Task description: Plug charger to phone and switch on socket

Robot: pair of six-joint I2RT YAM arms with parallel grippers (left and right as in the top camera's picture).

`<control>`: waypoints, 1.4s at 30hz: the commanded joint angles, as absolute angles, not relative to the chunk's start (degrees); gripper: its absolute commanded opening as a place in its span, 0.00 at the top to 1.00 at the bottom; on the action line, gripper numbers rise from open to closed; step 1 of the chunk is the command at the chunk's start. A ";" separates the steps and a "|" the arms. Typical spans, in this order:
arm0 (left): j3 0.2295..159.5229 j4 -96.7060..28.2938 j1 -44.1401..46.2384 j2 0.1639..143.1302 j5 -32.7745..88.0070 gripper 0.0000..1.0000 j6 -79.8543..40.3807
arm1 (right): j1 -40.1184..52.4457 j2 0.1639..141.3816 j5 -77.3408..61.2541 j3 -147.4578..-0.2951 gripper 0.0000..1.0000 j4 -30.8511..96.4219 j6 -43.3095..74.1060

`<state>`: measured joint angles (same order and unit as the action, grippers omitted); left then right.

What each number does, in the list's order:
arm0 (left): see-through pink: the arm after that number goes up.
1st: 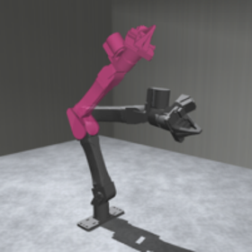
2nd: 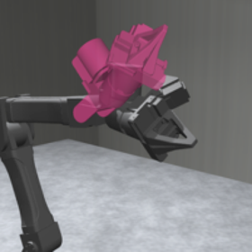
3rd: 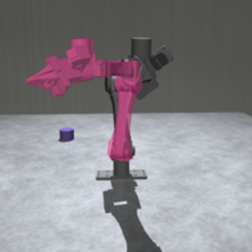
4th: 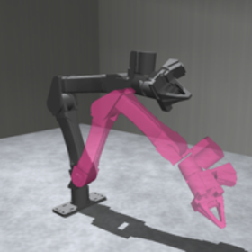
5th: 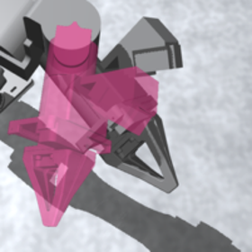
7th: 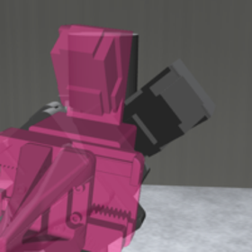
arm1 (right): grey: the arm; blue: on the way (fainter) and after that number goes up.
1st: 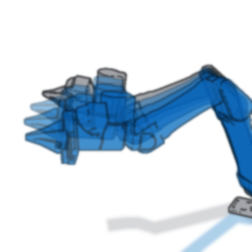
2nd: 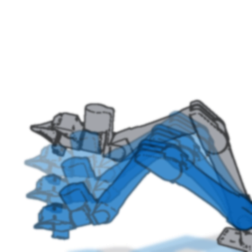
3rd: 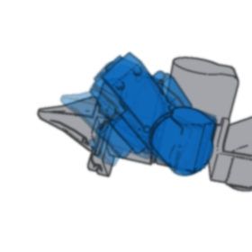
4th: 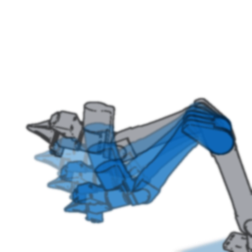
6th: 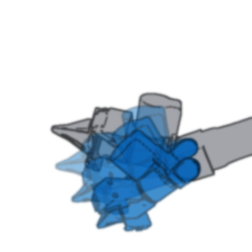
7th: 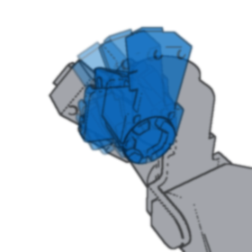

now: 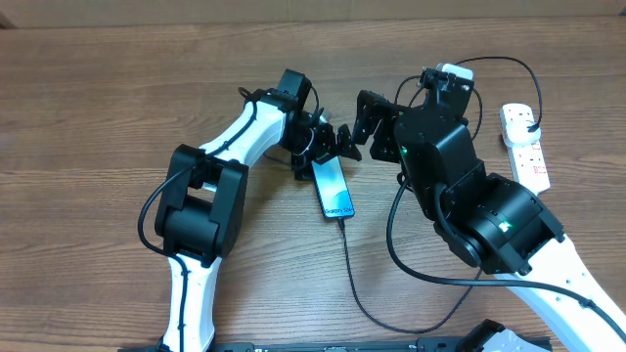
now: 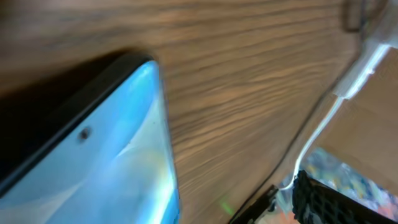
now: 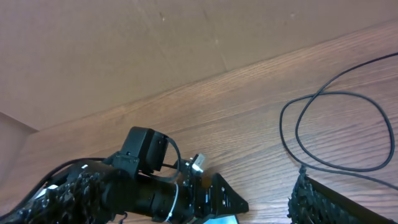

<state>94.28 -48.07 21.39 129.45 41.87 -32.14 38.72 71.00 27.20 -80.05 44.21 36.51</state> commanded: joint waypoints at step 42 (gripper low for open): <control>105.86 -54.68 19.14 132.29 17.43 0.00 -25.23 | 21.65 66.06 20.40 -79.88 0.00 60.69 45.67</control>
<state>102.26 -50.81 21.32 130.76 24.38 -27.66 26.70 68.77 21.39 -80.05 59.33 44.05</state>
